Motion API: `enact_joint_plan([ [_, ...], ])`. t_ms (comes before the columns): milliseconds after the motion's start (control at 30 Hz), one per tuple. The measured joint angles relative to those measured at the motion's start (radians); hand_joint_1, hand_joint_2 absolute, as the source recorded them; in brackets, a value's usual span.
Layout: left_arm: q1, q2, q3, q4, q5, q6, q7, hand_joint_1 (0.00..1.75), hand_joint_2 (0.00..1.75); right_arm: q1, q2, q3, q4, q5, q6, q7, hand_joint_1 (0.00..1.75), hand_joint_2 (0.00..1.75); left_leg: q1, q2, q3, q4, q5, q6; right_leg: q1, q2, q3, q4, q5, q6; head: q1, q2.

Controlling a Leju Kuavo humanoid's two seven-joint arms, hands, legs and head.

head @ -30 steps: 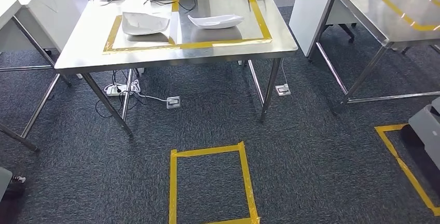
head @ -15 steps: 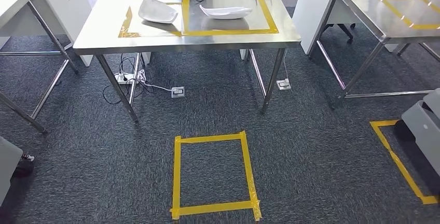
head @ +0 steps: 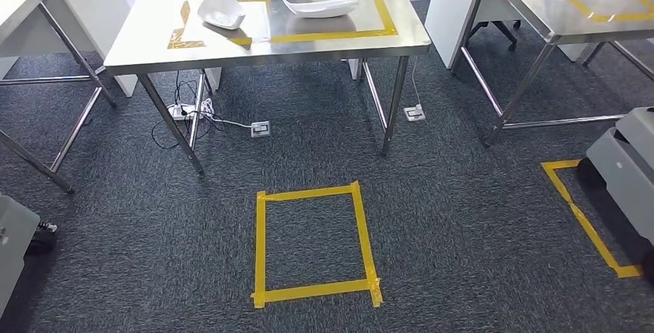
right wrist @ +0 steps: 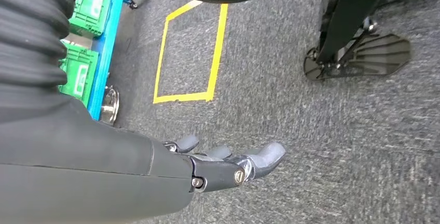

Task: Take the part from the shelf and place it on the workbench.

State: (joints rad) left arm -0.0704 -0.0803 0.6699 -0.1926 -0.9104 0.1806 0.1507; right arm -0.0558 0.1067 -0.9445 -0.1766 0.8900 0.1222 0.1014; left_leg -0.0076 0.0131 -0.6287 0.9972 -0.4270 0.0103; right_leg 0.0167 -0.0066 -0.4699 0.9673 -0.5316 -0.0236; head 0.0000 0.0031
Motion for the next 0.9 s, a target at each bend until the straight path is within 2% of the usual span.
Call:
enact_joint_plan([
  [67,0.000,0.000,0.000,0.000,-0.002,-0.002,0.004,0.00,1.75,0.001,0.001,0.000,0.000,0.006,0.000,0.011,0.00,1.75,0.001,-0.002,0.001,-0.007,0.045,-0.007,0.001,-0.001,-0.007,0.007,0.006,-0.005,0.000,0.000],
  [100,0.000,0.000,0.000,0.000,-0.002,-0.002,0.004,0.00,1.75,0.001,0.002,0.000,0.000,0.007,0.003,0.015,0.00,1.75,0.001,-0.003,0.001,-0.009,0.059,-0.010,0.002,-0.002,-0.010,0.010,0.007,-0.007,0.000,0.000],
  [300,0.011,0.001,-0.024,-0.008,0.036,0.001,-0.006,0.00,1.75,0.009,0.003,0.031,-0.002,-0.039,0.016,0.027,0.00,1.75,0.002,-0.005,-0.002,-0.010,0.062,-0.016,0.003,-0.004,-0.014,0.013,0.008,-0.010,0.000,0.000],
  [667,0.060,0.014,-0.160,-0.051,0.254,-0.039,-0.041,0.00,1.75,0.054,-0.016,0.224,-0.042,-0.251,-0.017,-0.006,0.00,1.75,0.002,-0.005,-0.006,-0.010,0.059,-0.015,0.001,-0.004,-0.016,0.013,0.006,-0.010,0.000,0.000],
  [700,0.065,0.016,-0.175,-0.055,0.274,-0.043,-0.045,0.00,1.31,0.058,-0.018,0.244,-0.046,-0.271,-0.021,-0.009,0.00,1.75,0.002,-0.005,-0.006,-0.009,0.058,-0.015,0.001,-0.004,-0.016,0.013,0.006,-0.010,0.000,0.000],
  [800,0.080,0.021,-0.219,-0.068,0.337,-0.056,-0.055,0.00,0.00,0.071,-0.025,0.305,-0.061,-0.331,-0.030,-0.017,0.00,0.44,0.002,-0.005,-0.006,-0.009,0.058,-0.014,0.001,-0.004,-0.016,0.013,0.006,-0.009,0.000,0.000],
  [833,0.084,0.023,-0.233,-0.072,0.357,-0.061,-0.058,0.00,0.00,0.076,-0.028,0.326,-0.065,-0.351,-0.033,-0.021,0.00,0.00,0.002,-0.005,-0.006,-0.008,0.058,-0.014,0.000,-0.004,-0.016,0.013,0.006,-0.009,0.000,0.000],
  [900,0.092,0.025,-0.252,-0.078,0.385,-0.067,-0.062,0.00,0.00,0.083,-0.031,0.356,-0.071,-0.378,-0.039,-0.026,0.00,0.00,0.002,-0.005,-0.007,-0.008,0.058,-0.014,0.000,-0.004,-0.016,0.013,0.006,-0.009,0.000,0.000],
])
